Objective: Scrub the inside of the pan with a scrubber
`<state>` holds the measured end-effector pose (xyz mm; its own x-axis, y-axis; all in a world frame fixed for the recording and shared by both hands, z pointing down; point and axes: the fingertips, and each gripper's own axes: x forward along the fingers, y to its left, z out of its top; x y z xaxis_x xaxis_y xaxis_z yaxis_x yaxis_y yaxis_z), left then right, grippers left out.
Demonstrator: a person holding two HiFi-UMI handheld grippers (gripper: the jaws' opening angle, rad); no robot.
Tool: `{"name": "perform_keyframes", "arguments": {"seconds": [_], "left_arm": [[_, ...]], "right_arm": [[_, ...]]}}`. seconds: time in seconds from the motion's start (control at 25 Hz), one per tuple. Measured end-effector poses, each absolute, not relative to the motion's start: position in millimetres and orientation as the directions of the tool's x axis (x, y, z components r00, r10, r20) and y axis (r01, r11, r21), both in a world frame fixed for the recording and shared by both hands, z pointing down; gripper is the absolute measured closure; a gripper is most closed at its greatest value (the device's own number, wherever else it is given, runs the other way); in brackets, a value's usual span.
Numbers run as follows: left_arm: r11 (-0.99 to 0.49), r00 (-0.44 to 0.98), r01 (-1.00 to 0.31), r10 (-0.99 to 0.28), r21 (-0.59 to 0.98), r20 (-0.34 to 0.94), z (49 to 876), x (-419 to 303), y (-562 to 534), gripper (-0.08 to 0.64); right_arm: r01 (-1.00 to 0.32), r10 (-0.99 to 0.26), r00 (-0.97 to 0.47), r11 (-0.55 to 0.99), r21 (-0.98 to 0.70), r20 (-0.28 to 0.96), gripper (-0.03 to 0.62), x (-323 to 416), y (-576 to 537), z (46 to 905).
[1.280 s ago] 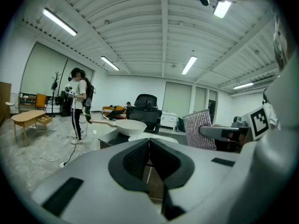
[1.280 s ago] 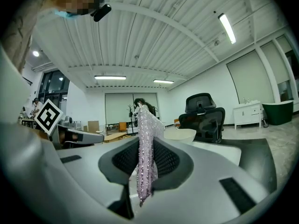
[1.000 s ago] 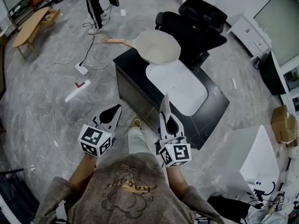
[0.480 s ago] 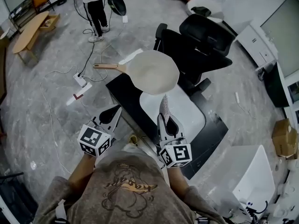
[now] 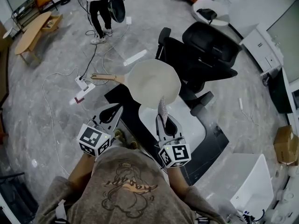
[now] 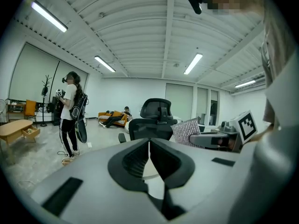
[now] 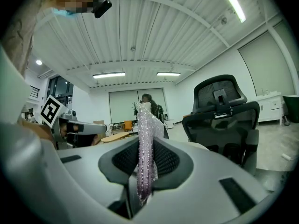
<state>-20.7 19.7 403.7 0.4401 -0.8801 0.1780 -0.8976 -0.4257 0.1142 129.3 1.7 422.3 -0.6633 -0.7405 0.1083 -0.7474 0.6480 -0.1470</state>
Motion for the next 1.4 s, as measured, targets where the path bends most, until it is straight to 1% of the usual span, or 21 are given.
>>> {"name": "perform_keyframes", "arguments": {"seconds": [0.12,0.28,0.32,0.4,0.44,0.48,0.64,0.8,0.96,1.08,1.24,1.32,1.4], "left_arm": [[-0.441,0.459,-0.887,-0.876,0.141,0.15,399,-22,6,0.54],[-0.469,0.483,-0.875,-0.863,0.12,0.151,397,-25,-12,0.53],[-0.473,0.487,-0.873,-0.859,0.117,0.155,397,-26,-17,0.466],[-0.489,0.5,-0.866,-0.849,0.107,0.173,400,-29,-27,0.295],[-0.503,0.512,-0.859,-0.838,0.096,0.188,403,-29,-32,0.264],[-0.521,0.526,-0.849,-0.825,0.083,0.207,407,-29,-36,0.252],[-0.597,0.579,-0.801,-0.756,0.042,0.304,429,-33,-58,0.245],[-0.653,0.582,-0.756,-0.701,-0.042,0.411,452,-48,-85,0.245],[-0.742,0.58,-0.658,-0.608,-0.128,0.542,487,-58,-109,0.245],[-0.81,0.559,-0.56,-0.523,-0.171,0.644,519,-63,-121,0.244],[-0.888,0.498,-0.421,-0.399,-0.187,0.77,561,-71,-130,0.241],[-0.908,0.453,-0.365,-0.368,-0.208,0.812,577,-76,-135,0.236],[-0.918,0.416,-0.335,-0.345,-0.211,0.842,590,-80,-139,0.233]], "right_arm": [[-0.754,-0.747,-0.656,0.641,-0.144,0.109,0.509,127,-8,424],[-0.761,-0.752,-0.648,0.631,-0.151,0.12,0.509,120,-20,424],[-0.761,-0.752,-0.647,0.63,-0.151,0.123,0.509,117,-23,425],[-0.764,-0.754,-0.644,0.627,-0.151,0.127,0.509,112,-30,426],[-0.767,-0.757,-0.64,0.623,-0.151,0.128,0.509,111,-34,427],[-0.771,-0.761,-0.635,0.618,-0.152,0.13,0.509,110,-37,428],[-0.788,-0.777,-0.614,0.595,-0.161,0.135,0.509,107,-49,430],[-0.801,-0.79,-0.597,0.576,-0.164,0.143,0.509,101,-61,431],[-0.811,-0.796,-0.583,0.56,-0.17,0.162,0.509,94,-71,437],[-0.81,-0.79,-0.585,0.56,-0.175,0.181,0.509,87,-74,444],[-0.811,-0.785,-0.584,0.557,-0.176,0.207,0.509,82,-74,451],[-0.821,-0.791,-0.57,0.542,-0.177,0.222,0.509,84,-74,455],[-0.83,-0.797,-0.557,0.528,-0.179,0.235,0.509,88,-75,459]]}}
